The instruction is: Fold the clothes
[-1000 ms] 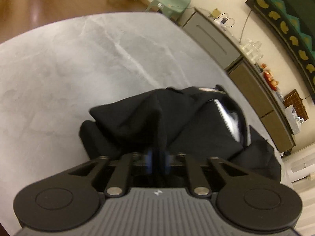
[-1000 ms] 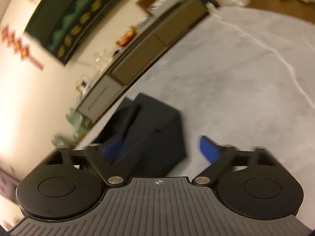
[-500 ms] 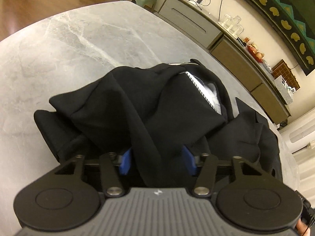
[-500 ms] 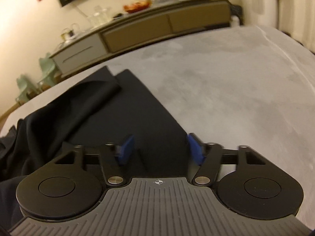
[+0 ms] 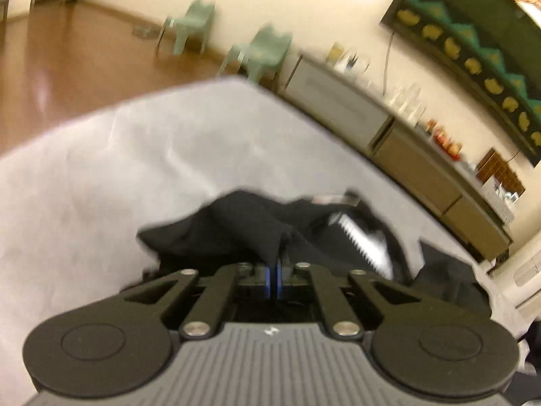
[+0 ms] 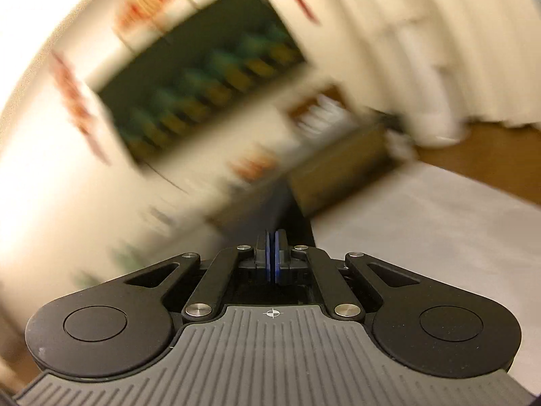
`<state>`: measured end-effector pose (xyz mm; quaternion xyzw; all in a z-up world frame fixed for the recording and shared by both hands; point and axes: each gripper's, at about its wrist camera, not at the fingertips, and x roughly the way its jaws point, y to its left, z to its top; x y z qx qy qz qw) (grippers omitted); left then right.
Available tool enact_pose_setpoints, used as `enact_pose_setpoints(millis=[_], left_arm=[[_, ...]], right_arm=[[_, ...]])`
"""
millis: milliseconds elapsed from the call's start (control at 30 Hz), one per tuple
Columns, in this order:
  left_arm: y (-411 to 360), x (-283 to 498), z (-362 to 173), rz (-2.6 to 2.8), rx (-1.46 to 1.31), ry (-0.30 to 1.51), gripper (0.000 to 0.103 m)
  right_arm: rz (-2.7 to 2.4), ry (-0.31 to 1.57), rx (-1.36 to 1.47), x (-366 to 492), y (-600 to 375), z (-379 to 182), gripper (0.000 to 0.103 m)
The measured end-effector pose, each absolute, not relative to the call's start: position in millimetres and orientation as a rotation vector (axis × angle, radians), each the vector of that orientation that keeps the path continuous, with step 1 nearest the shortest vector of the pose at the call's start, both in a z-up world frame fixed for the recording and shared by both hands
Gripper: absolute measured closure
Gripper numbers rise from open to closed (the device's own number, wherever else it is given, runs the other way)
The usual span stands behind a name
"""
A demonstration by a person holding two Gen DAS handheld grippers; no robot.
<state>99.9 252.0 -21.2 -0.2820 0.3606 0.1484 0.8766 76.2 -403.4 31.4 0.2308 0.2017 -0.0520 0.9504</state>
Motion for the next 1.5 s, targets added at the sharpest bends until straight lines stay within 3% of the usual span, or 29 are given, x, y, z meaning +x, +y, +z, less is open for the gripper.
enact_pose_setpoints(millis=[100,233,267,333,400,467,533,600,700,767,1000,1100,1200,1233,1300,1333,1367,1500], left_arm=[[262,96,-37,0.334,-0.658,0.825,0.099],[269,89,-38,0.342,-0.696,0.829,0.088],[268,88,-37,0.337,-0.689,0.826,0.082],[265,86,-36,0.301,-0.677,0.826,0.077],[262,82,-34,0.259,-0.673,0.826,0.065],[262,75,-33,0.242,-0.678,0.818,0.045],[266,65,-32,0.262,-0.672,0.792,0.037],[272,53,-32,0.284,-0.670,0.760,0.033],[284,35,-28,0.297,-0.673,0.701,0.026],[290,24,-27,0.316,-0.657,0.686,0.018],[277,32,-57,0.200,-0.682,0.869,0.016],[266,45,-65,0.238,-0.653,0.902,0.008],[253,56,-64,0.281,-0.593,0.903,0.007],[249,58,-63,0.289,-0.576,0.901,0.010],[240,66,-62,0.295,-0.519,0.894,0.043],[237,71,-63,0.294,-0.495,0.896,0.075],[235,77,-64,0.291,-0.478,0.901,0.099],[235,99,-50,0.297,-0.393,0.792,0.103]], right_arm=[[-0.157,0.685,0.525,70,-409,-16,0.098],[-0.177,0.633,0.637,61,-419,-19,0.042],[-0.221,0.622,0.639,62,-421,-20,0.039],[-0.290,0.631,0.653,68,-429,-23,0.039],[-0.338,0.654,0.654,73,-439,-28,0.032],[-0.382,0.692,0.628,81,-446,-33,0.029],[-0.412,0.728,0.618,85,-455,-39,0.029],[-0.418,0.734,0.629,87,-462,-42,0.029],[-0.417,0.725,0.633,89,-467,-44,0.019],[-0.423,0.726,0.624,90,-471,-46,0.019],[-0.453,0.742,0.724,67,-488,-57,0.017],[-0.454,0.765,0.719,66,-490,-62,0.017],[-0.382,0.783,0.723,74,-486,-68,0.023],[-0.353,0.788,0.710,79,-482,-69,0.024],[-0.316,0.798,0.662,91,-474,-70,0.036],[-0.291,0.813,0.636,99,-470,-71,0.069],[-0.268,0.809,0.627,105,-468,-71,0.101],[-0.185,0.647,0.612,117,-465,-50,0.103]])
